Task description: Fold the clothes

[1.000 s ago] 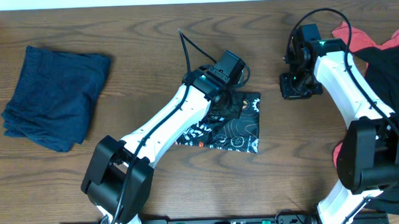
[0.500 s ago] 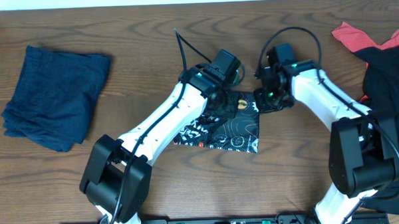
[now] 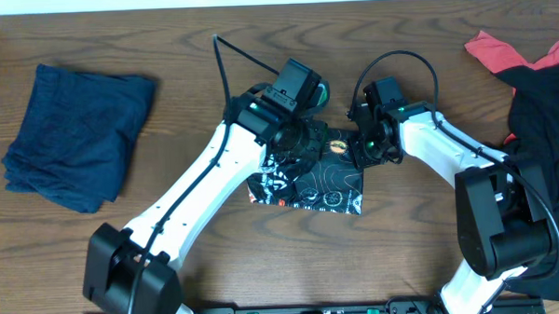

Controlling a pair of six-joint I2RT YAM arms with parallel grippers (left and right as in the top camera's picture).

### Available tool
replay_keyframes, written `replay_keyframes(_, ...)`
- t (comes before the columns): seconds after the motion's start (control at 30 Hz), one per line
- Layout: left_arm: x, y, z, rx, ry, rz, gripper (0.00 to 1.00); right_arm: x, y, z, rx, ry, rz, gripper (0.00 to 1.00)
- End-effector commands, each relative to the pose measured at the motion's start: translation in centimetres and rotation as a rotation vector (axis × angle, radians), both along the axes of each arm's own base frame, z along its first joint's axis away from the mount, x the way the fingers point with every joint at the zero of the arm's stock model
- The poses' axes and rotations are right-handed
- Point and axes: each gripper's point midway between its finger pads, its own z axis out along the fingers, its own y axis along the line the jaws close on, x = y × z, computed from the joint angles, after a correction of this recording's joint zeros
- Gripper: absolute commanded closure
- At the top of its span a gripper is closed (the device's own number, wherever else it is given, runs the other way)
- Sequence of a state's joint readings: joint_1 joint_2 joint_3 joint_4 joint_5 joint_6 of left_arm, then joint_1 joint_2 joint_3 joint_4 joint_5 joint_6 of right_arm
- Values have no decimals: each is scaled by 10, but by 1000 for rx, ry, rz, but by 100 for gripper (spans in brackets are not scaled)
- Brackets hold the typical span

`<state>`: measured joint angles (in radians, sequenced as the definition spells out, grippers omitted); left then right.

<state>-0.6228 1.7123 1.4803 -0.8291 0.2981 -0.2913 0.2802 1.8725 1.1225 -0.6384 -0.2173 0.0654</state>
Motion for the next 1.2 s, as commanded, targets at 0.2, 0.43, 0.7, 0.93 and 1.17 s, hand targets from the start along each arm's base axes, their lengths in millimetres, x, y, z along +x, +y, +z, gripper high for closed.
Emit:
replay_keyframes(0.2,-9,-21,12,-48,-17,-59,94,-6,4,1,13,14,-18,93)
replay_keyframes(0.43,-12,-36,6,-52,-27,-93,94,-7,4,1,13,18,-18,93)
replay_keyframes(0.7,-9,-40,-2,-48,-19,-94,70,-7,2,1,9,19,-27,78)
replay_keyframes(0.93,-6,-42,1,-48,-64,-147,52,19,-18,31,39,-34,-177,67)
replay_keyframes(1.17,16,9,-2,38,-55,-42,51,42,-38,93,40,-185,-182,67)
